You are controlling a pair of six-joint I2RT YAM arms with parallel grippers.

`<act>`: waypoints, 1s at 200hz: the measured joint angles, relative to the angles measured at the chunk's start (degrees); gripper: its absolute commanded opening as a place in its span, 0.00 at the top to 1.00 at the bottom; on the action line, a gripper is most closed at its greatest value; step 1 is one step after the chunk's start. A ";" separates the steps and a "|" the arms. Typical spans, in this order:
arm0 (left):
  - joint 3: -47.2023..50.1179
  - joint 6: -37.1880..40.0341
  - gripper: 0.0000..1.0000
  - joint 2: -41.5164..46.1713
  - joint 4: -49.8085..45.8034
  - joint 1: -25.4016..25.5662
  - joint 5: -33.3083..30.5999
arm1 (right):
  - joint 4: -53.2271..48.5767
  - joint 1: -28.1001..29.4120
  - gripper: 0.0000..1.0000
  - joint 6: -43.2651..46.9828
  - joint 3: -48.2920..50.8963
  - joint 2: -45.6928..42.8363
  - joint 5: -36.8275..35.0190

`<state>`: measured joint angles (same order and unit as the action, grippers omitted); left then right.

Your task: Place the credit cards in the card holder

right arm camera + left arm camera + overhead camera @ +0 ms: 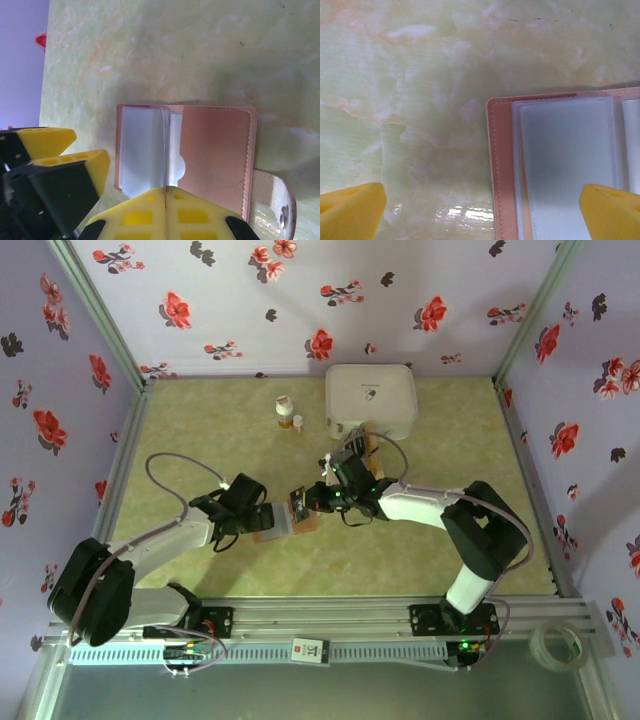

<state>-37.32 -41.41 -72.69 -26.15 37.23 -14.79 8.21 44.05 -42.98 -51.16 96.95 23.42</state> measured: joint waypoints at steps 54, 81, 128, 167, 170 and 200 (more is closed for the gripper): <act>0.00 0.00 0.00 -2.12 1.51 0.72 -0.61 | 4.46 0.00 1.00 -0.24 1.05 1.92 -0.04; 0.00 0.00 0.00 -3.72 2.10 1.03 -0.68 | 5.31 0.00 1.00 -0.57 1.90 2.69 -0.07; 0.55 -0.02 0.00 -4.35 2.58 1.40 -1.11 | 5.70 0.00 1.00 -0.79 3.30 3.30 -0.26; 2.14 -0.50 0.00 -4.39 2.54 1.42 -1.36 | 6.21 0.00 1.00 -1.11 3.65 3.32 -0.31; 2.16 -0.57 0.00 -4.39 2.56 1.42 -1.38 | 6.23 0.00 1.00 -1.16 3.67 3.32 -0.31; 2.16 -1.66 0.00 -4.42 2.34 1.44 -2.21 | 6.95 0.00 1.00 -1.20 4.00 3.37 -0.48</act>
<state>-35.16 -43.07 -77.10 -23.81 38.68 -16.99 15.16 44.05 -44.18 -47.16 100.31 22.94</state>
